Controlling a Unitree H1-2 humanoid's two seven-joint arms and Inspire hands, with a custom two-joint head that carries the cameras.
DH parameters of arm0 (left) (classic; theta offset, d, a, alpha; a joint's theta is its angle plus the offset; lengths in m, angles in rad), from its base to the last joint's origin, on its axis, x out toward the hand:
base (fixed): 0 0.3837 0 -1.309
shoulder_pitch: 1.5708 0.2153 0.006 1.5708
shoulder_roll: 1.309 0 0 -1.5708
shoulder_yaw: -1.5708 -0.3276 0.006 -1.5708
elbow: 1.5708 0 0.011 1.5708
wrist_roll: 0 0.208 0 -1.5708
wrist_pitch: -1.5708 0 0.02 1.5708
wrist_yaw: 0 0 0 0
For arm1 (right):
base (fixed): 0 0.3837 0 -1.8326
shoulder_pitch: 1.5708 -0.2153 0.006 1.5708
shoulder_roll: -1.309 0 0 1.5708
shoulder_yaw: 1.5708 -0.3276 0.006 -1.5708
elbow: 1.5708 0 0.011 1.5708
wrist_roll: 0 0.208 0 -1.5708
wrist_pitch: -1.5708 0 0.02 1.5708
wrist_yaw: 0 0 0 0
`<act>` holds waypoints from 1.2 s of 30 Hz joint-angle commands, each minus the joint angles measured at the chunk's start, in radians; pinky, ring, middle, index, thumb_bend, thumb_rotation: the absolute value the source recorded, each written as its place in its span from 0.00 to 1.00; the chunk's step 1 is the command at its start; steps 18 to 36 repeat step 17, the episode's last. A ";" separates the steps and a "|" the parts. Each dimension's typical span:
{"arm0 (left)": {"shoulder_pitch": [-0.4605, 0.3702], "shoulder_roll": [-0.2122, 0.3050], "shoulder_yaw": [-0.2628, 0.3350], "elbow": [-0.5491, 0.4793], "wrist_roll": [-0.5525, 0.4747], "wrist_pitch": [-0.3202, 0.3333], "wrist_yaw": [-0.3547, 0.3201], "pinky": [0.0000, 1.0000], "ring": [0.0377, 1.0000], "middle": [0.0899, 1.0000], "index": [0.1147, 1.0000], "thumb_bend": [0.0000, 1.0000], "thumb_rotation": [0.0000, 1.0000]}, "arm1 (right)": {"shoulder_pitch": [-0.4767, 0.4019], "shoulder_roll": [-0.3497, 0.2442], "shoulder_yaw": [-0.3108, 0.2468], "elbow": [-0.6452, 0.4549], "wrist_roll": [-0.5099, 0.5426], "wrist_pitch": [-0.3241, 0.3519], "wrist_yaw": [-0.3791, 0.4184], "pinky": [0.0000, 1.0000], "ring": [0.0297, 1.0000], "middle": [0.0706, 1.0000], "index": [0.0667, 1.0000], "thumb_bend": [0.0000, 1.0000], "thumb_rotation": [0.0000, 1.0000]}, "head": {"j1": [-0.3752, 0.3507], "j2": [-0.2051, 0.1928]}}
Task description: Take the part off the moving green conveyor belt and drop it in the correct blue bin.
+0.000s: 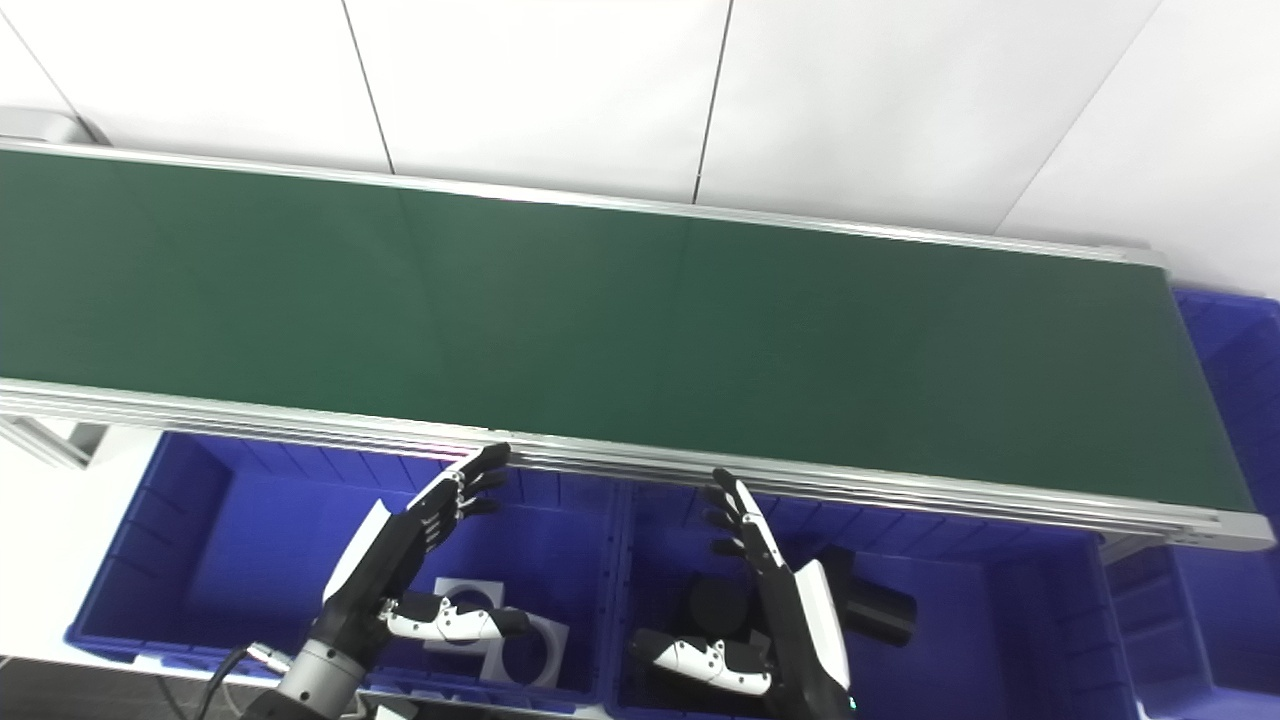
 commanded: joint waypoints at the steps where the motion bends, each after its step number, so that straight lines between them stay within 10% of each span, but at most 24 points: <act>1: 0.004 -0.009 -0.001 -0.017 -0.003 -0.052 0.011 0.83 0.89 0.92 0.90 0.87 0.19 | 0.000 0.006 -0.007 -0.021 0.019 -0.038 -0.015 0.74 0.83 0.87 0.94 0.92 0.47 | 0.002 0.000; 36: 0.037 -0.054 0.002 -0.023 0.007 -0.070 0.041 0.86 0.91 0.93 0.91 0.83 0.11 | 0.024 0.007 -0.040 -0.013 0.014 -0.053 -0.038 0.76 0.84 0.86 0.94 0.92 0.52 | 0.043 -0.002</act>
